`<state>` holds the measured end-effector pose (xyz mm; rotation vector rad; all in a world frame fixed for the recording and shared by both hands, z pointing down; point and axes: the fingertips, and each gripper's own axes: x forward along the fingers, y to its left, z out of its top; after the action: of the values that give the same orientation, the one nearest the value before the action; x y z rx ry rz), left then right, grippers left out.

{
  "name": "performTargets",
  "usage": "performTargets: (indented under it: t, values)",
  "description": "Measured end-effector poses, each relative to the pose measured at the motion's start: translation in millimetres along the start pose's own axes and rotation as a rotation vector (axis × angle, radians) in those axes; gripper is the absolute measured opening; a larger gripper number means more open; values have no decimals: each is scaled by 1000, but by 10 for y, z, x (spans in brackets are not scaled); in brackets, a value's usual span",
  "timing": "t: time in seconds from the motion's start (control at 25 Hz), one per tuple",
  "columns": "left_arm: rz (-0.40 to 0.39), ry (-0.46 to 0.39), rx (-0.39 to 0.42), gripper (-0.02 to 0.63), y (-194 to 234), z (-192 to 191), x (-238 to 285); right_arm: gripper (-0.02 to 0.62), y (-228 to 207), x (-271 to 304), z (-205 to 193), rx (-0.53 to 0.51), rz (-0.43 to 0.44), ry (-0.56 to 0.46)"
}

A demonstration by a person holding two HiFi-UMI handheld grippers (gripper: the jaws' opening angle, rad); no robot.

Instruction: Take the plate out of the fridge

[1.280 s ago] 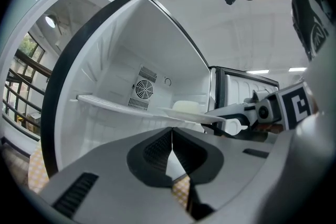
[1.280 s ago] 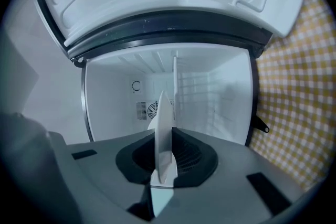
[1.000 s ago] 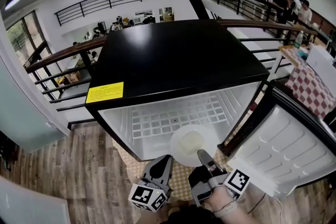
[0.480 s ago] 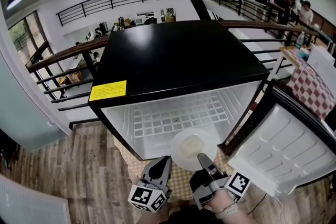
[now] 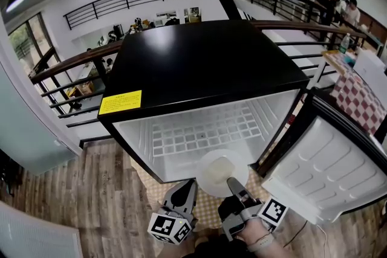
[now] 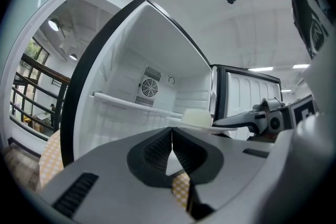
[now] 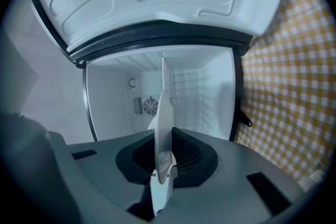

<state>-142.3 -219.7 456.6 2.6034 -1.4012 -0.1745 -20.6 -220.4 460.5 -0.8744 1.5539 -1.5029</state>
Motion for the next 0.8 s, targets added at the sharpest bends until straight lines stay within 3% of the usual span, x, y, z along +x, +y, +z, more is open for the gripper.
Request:
performTargets:
  t: [0.8]
  values:
    - [22, 20, -10, 10, 48, -109, 4, 52, -238, 16, -7, 7, -15, 19]
